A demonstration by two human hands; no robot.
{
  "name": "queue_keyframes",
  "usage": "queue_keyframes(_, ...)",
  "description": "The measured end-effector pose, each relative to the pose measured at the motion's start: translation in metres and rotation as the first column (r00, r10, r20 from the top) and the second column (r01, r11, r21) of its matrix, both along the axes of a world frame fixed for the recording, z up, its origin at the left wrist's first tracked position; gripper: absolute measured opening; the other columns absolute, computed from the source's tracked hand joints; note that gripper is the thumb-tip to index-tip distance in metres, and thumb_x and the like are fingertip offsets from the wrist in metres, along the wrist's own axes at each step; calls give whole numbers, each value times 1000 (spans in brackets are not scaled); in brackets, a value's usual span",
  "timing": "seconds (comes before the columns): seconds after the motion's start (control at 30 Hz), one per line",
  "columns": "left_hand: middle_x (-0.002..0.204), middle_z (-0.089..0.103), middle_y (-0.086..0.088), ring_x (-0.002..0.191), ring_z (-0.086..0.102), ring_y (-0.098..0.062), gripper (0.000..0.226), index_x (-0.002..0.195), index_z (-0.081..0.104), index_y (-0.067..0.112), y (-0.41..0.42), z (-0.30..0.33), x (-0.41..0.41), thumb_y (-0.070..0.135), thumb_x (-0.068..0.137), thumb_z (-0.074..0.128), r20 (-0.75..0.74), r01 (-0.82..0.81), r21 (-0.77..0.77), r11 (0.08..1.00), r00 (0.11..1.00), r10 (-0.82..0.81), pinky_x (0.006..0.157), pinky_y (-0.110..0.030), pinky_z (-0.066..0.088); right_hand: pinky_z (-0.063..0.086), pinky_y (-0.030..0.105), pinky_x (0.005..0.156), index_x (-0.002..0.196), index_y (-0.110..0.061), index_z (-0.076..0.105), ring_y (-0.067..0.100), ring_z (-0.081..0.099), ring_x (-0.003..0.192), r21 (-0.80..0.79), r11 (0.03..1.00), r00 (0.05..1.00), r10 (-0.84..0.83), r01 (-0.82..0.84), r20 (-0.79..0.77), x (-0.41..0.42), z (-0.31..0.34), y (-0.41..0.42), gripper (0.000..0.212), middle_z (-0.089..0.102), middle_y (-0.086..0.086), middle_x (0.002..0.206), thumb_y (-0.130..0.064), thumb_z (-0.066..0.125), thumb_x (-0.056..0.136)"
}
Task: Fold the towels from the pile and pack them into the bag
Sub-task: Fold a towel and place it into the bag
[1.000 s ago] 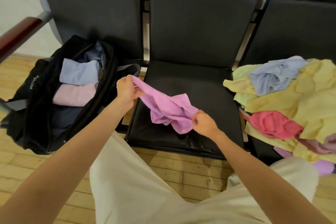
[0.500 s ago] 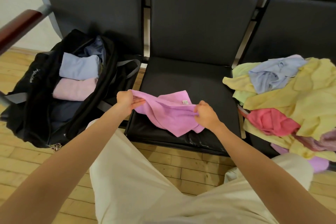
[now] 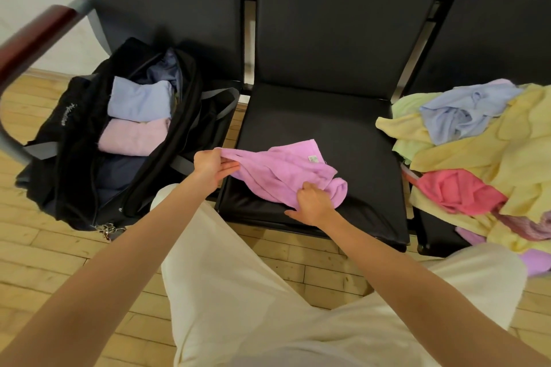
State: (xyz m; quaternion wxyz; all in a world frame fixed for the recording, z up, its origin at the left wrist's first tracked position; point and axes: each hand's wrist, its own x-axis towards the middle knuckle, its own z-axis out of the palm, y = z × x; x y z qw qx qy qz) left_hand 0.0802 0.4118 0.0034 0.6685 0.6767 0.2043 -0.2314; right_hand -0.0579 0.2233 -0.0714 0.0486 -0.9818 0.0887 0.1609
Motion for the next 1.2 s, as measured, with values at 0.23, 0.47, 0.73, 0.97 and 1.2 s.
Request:
queue_keyframes(0.23, 101, 67, -24, 79, 70, -28, 28, 121, 55, -6, 24, -5, 8, 10, 100, 46, 135, -6, 228, 974, 991, -25, 67, -31, 59, 48, 35, 82, 101, -2, 64, 28, 59, 92, 40, 997, 998, -71, 70, 2, -1, 12, -16, 20, 59, 11, 106, -13, 51, 92)
queue_keyframes(0.47, 80, 68, -19, 68, 69, -28, 16, 95, 64, -7, 34, -5, 5, 8, 93, 58, 201, 188, 741, 644, 853, -481, 74, -40, 58, 44, 31, 64, 94, 0, 65, 25, 56, 75, 93, 964, 930, -266, 250, 254, -26, 43, -76, 20, 54, 13, 101, -8, 47, 92)
queue_keyframes(0.73, 90, 66, -20, 86, 64, -32, 16, 98, 63, -6, 4, 18, 10, 1, 87, 53, 441, -85, 564, 822, 872, -212, 77, -38, 53, 39, 25, 67, 97, -7, 70, 24, 59, 81, 213, 939, 847, -337, 270, 411, -33, 65, -105, 20, 58, 11, 100, -10, 50, 93)
queue_keyframes(0.97, 77, 54, -13, 77, 59, -28, 21, 81, 54, 1, -33, 76, 24, -11, 90, 38, 243, -187, -199, 962, 941, 233, 68, -34, 54, 45, 37, 80, 105, -2, 60, 29, 57, 93, 307, 930, 693, -356, 201, 626, -31, 104, -119, 20, 58, 15, 105, -10, 44, 97)
queue_keyframes(1.2, 69, 53, -4, 74, 55, -22, 25, 65, 52, 16, -46, 130, 48, 0, 84, 50, 510, -193, -4, 981, 843, 168, 64, -39, 55, 51, 44, 75, 98, -6, 63, 24, 59, 84, 423, 898, 533, -420, 124, 735, -27, 143, -128, 17, 61, 12, 96, -17, 51, 97)
